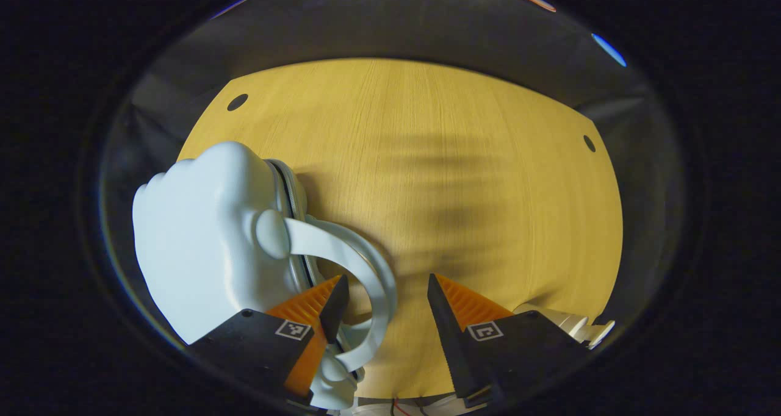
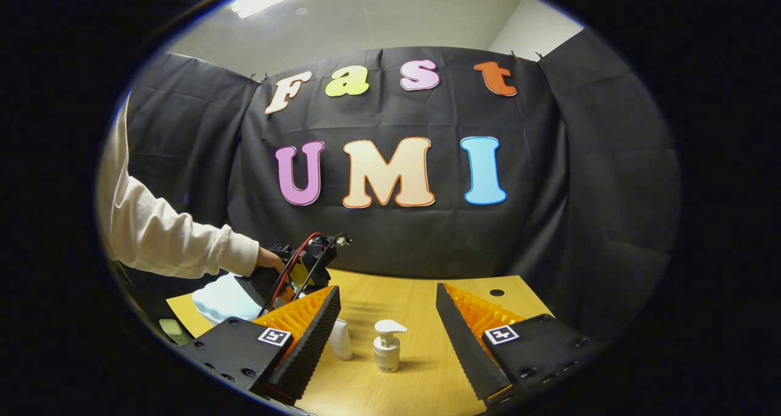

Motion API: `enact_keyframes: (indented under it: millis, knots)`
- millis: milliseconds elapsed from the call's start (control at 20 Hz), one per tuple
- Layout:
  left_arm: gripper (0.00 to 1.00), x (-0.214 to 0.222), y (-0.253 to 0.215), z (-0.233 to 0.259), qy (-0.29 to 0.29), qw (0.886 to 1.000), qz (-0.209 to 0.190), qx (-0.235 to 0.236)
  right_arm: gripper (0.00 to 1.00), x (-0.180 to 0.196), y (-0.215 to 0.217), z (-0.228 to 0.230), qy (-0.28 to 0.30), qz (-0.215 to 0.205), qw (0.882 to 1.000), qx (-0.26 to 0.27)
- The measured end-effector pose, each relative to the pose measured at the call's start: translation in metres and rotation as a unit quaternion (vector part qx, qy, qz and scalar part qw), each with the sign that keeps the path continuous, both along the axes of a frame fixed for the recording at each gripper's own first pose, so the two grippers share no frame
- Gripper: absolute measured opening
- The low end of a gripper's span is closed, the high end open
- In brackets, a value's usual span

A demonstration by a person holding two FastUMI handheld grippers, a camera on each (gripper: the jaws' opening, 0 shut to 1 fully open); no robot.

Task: First open the suitcase, pack the skin care products into it, and then close the suitcase.

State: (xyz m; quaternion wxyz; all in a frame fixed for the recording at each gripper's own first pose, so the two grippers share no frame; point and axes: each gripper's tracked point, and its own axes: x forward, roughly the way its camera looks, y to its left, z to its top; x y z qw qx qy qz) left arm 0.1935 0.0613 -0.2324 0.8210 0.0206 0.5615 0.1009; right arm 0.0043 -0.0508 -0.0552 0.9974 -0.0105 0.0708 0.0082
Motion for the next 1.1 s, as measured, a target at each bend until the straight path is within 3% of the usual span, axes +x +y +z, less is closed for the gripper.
enact_keyframes:
  millis: [50, 100, 150, 250, 350, 400, 700, 900, 1100]
  knots:
    - [0.76, 0.000, 0.002, -0.003, 0.006, 1.000, -0.003, 0.006, 0.99, 0.000, -0.001, -0.002, 0.002, -0.001, 1.000, -0.002]
    - [0.64, -0.001, 0.003, -0.005, 0.013, 1.000, -0.006, 0.011, 0.99, -0.001, -0.002, -0.003, 0.004, -0.002, 1.000, -0.004]
    - [0.64, -0.001, 0.004, -0.006, 0.017, 1.000, -0.009, 0.014, 0.99, 0.000, -0.002, -0.004, 0.005, -0.002, 1.000, -0.005]
    - [0.54, 0.000, 0.010, -0.011, 0.023, 0.999, -0.010, 0.025, 0.99, 0.000, -0.004, -0.005, 0.007, -0.003, 1.000, -0.007]
    - [0.40, -0.002, 0.013, -0.015, 0.031, 0.999, -0.006, 0.028, 0.99, 0.000, -0.005, -0.006, 0.007, -0.005, 1.000, -0.012]
    - [0.27, -0.003, 0.013, -0.018, 0.034, 0.999, -0.004, 0.023, 0.99, 0.001, -0.007, -0.006, 0.008, -0.006, 1.000, -0.014]
    - [0.14, -0.004, 0.008, -0.020, 0.043, 0.999, -0.010, 0.011, 0.99, 0.000, -0.011, -0.008, 0.011, -0.009, 1.000, -0.014]
    - [0.04, -0.007, 0.005, -0.016, 0.039, 0.999, 0.005, -0.034, 0.99, -0.002, -0.012, -0.008, 0.012, -0.009, 1.000, -0.021]
    - [0.03, -0.010, 0.001, -0.002, 0.021, 0.998, -0.011, -0.060, 0.99, -0.001, -0.012, -0.007, 0.012, -0.007, 1.000, -0.020]
